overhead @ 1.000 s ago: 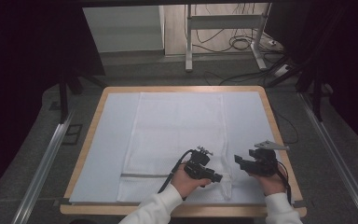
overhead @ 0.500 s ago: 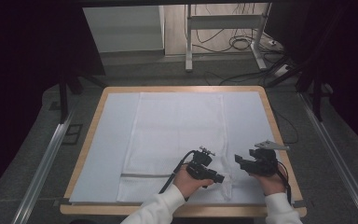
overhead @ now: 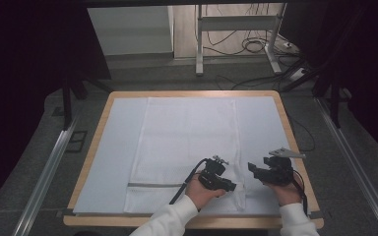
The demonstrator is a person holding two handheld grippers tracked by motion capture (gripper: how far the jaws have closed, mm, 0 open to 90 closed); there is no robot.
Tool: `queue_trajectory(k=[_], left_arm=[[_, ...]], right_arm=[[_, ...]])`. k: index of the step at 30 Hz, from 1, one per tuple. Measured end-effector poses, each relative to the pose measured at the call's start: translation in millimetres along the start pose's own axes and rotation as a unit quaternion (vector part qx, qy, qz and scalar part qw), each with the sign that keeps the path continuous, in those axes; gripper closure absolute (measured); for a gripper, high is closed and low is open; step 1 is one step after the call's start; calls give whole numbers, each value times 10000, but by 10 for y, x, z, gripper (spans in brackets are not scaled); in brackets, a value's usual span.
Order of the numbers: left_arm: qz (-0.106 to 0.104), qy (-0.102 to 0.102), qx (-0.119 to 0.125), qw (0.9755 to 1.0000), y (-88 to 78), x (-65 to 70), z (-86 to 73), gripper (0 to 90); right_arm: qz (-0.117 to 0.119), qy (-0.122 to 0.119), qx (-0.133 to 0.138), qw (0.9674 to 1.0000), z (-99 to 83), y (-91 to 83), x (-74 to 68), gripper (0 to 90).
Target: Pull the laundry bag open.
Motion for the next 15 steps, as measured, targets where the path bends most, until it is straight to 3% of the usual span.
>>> queue_trajectory(k=[15], left_arm=[[101, 62, 19, 9999, 58, -6, 8, 829]], right_arm=[[-67, -57, 0, 10000, -1, -3, -1, 308]])
Point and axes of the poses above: each handheld gripper's, and its own axes: y roughly forward along the jaws, z roughly out of its top, x roughly to its right, the point moved 3 cm from there along y, roughly forward along the jaws, and after that the axes turned 5 degrees about -z, right-handed, at the moved point
